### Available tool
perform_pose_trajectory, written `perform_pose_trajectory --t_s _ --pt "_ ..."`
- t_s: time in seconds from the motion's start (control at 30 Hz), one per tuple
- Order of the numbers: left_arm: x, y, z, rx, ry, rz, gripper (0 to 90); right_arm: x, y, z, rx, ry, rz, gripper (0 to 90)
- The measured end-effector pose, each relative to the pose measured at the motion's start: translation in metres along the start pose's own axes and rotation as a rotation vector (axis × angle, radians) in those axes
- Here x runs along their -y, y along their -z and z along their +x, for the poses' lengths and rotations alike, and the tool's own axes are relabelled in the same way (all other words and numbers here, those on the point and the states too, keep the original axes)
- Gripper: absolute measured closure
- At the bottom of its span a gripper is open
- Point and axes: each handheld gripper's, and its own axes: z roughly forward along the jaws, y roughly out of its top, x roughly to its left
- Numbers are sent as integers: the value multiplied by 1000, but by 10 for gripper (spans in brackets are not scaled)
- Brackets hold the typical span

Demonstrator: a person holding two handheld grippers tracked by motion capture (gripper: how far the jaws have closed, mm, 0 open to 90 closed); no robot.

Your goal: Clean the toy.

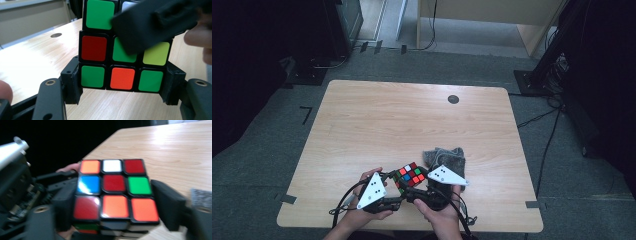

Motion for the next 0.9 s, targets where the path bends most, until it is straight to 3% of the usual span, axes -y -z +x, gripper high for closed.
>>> perform_pose_trajectory --t_s 0.03,0.23,0.4,0.63,0.7,0.77,0.9 --pt "0 -1 0 -4 -8 6 337 2 1 0 -15 -13 -9 337" --pt "1 -2 -3 -23 -27 15 325 4 0 4 29 12 -8 341" --pt "-3 -3 -10 -66 -80 7 290 9 -5 9 58 41 37 342" --pt "-5 0 -9 -59 -82 -5 333 11 -8 11 41 57 52 337" --pt "-4 1 -4 -59 -58 -3 334 8 -6 8 3 44 41 299" --pt "-2 3 5 -64 -4 -7 334 1 0 4 -32 24 10 249" --pt "-1 15 35 -75 195 -60 335 -5 16 -8 -60 8 -113 208"
